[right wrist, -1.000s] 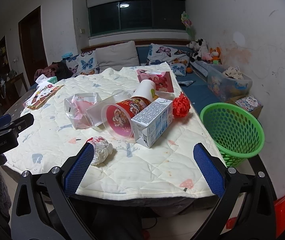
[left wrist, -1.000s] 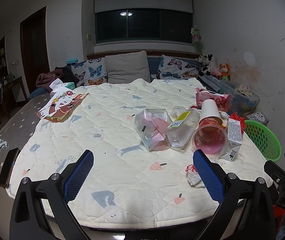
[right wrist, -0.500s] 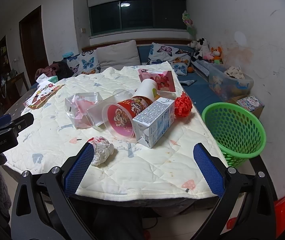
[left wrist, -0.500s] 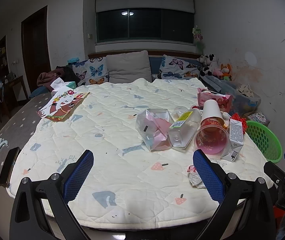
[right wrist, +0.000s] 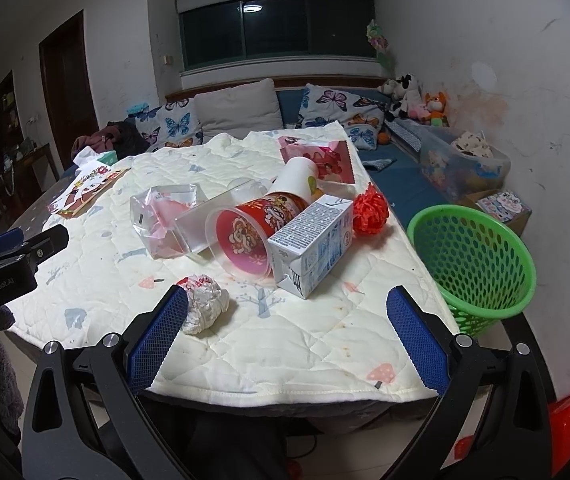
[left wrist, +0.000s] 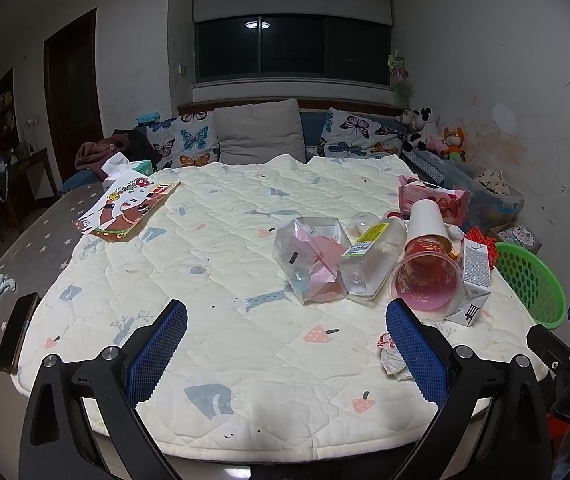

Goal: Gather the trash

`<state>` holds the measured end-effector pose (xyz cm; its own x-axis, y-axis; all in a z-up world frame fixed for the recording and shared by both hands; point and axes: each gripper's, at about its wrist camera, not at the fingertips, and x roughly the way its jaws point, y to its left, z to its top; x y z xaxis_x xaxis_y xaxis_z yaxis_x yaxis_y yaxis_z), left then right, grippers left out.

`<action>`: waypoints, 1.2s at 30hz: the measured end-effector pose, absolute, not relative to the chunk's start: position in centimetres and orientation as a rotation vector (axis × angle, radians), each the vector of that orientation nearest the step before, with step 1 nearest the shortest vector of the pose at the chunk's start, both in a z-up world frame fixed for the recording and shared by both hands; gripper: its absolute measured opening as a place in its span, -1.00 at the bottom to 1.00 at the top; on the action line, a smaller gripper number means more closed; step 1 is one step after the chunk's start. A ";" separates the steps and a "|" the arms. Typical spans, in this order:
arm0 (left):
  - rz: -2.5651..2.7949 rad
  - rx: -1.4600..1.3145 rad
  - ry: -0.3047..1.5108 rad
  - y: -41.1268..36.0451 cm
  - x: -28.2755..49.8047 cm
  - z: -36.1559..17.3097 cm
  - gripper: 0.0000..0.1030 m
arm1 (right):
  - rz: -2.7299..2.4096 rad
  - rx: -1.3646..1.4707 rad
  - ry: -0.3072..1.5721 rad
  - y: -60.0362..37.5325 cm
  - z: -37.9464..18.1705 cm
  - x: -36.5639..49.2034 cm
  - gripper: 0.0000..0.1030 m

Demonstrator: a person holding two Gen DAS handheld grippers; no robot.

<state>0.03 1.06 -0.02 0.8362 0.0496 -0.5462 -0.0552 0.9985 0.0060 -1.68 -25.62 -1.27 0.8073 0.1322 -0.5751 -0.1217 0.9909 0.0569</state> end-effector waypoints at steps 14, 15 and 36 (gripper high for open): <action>0.065 -0.023 0.602 1.4 1.6 -0.3 0.88 | 0.151 0.012 0.633 -25.5 -1.6 -0.2 0.92; 0.065 -0.024 0.604 1.4 1.8 -0.3 0.88 | 0.151 0.011 0.634 -25.5 -1.6 -0.1 0.92; 0.050 -0.024 0.666 1.4 6.6 -0.9 0.88 | 0.159 0.040 0.694 -26.9 -2.0 5.1 0.92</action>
<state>6.56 1.42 -0.88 0.7854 0.0384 -0.6178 -0.0536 0.9985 -0.0061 5.05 -26.91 -2.02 0.7571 0.1589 -0.6336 -0.1321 0.9872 0.0897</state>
